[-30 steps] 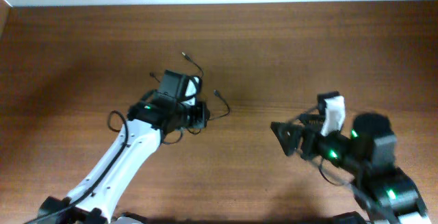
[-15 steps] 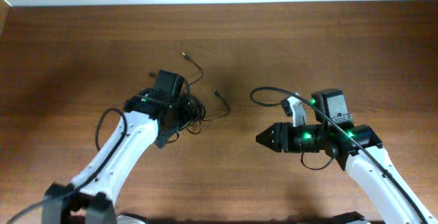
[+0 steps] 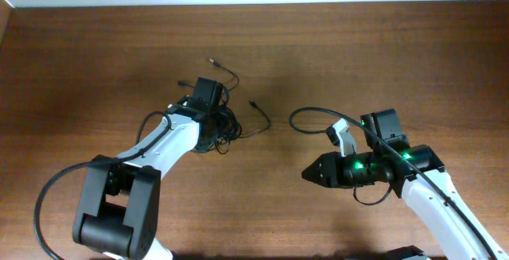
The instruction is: Untangle cables
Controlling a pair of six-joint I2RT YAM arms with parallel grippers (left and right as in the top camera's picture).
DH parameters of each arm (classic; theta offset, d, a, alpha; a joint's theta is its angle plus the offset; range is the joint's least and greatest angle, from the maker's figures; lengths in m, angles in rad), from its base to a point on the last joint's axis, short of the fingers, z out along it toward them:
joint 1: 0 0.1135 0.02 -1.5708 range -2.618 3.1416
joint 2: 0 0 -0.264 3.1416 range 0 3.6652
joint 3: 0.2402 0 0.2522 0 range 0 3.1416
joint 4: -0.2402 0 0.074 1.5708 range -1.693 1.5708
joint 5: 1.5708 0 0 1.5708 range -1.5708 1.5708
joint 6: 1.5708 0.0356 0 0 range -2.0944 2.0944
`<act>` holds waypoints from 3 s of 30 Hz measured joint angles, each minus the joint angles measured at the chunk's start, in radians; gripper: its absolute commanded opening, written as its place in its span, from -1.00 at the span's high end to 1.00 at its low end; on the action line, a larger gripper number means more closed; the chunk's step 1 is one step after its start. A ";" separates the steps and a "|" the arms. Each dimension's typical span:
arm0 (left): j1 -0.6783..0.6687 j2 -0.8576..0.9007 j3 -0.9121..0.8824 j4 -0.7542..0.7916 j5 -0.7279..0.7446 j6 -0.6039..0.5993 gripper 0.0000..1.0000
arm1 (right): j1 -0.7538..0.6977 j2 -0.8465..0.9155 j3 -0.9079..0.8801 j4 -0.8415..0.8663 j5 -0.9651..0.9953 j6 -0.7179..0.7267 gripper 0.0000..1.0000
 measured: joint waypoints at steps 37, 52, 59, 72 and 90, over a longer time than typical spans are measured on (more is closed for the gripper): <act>-0.099 -0.286 -0.001 0.060 0.707 0.724 1.00 | 0.209 0.002 -0.003 0.492 0.486 0.339 0.24; 0.000 -0.273 -0.026 0.262 1.111 0.729 1.00 | 0.258 -0.010 0.100 0.266 0.634 0.377 0.92; 0.023 -0.324 -0.016 0.184 1.010 0.731 1.00 | 0.213 -0.047 0.217 0.209 0.309 0.086 0.92; 0.182 -0.429 0.002 0.371 0.734 0.665 -0.88 | 0.206 -0.112 0.280 0.188 0.270 0.030 0.92; -0.350 -0.617 0.001 -0.173 0.420 1.304 -0.93 | 0.209 -0.004 0.280 0.169 0.295 0.158 0.85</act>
